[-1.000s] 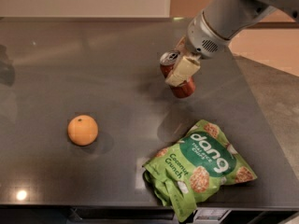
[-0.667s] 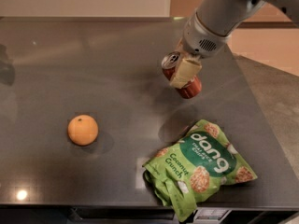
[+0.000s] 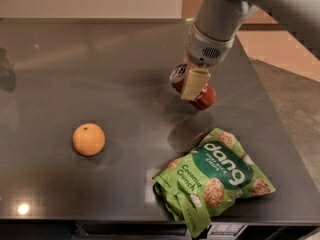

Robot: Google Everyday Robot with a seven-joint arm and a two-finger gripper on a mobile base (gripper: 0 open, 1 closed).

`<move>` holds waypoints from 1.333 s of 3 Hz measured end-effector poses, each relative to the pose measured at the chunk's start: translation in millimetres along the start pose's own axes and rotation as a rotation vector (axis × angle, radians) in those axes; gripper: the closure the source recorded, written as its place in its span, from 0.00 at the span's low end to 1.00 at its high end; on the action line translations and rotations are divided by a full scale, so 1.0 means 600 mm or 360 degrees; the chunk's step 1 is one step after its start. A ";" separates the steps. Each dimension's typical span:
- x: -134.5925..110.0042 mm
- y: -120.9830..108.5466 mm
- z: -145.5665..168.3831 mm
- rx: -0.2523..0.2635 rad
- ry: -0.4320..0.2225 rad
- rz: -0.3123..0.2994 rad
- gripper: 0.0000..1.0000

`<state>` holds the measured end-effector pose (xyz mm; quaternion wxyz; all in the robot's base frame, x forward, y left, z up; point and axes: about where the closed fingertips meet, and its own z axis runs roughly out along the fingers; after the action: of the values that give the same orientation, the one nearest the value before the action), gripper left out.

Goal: Knock coke can over

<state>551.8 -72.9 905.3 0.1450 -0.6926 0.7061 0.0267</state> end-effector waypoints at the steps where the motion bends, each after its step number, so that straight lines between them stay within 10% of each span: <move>1: -0.006 0.001 0.017 -0.0049 0.0073 -0.0058 0.83; 4: -0.028 0.018 0.057 -0.0121 0.0263 -0.0232 0.13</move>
Offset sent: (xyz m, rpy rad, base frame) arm -0.0027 0.0191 -0.0266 -0.1943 0.0604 0.1250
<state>546.6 -48.2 875.0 0.0615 -0.7469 0.6619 -0.0144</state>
